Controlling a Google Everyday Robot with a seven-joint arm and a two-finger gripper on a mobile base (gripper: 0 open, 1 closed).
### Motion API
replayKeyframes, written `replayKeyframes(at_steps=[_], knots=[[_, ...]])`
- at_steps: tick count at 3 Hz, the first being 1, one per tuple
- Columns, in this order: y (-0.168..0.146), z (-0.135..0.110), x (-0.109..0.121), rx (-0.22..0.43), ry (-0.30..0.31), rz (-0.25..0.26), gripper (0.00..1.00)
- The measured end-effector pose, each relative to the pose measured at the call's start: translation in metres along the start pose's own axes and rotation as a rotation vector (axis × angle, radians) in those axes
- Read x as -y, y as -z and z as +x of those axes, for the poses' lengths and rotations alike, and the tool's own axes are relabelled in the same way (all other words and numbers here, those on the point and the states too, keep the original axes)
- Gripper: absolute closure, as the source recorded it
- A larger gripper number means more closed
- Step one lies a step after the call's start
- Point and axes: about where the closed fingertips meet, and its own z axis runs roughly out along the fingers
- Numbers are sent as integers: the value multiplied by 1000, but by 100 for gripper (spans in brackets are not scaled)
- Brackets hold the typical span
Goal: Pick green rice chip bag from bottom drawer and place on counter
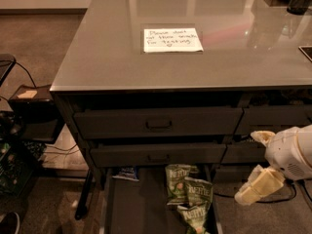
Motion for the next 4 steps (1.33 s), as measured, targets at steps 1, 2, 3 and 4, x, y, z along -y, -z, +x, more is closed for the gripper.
replayKeyframes(at_steps=[1,2,3,4], knots=[[-9,7,4,4,36,22,0],[-45,38,26,19,96,55,0],[-88,65,53,24,161,75,0],[-140,79,71,63,245,32,0]])
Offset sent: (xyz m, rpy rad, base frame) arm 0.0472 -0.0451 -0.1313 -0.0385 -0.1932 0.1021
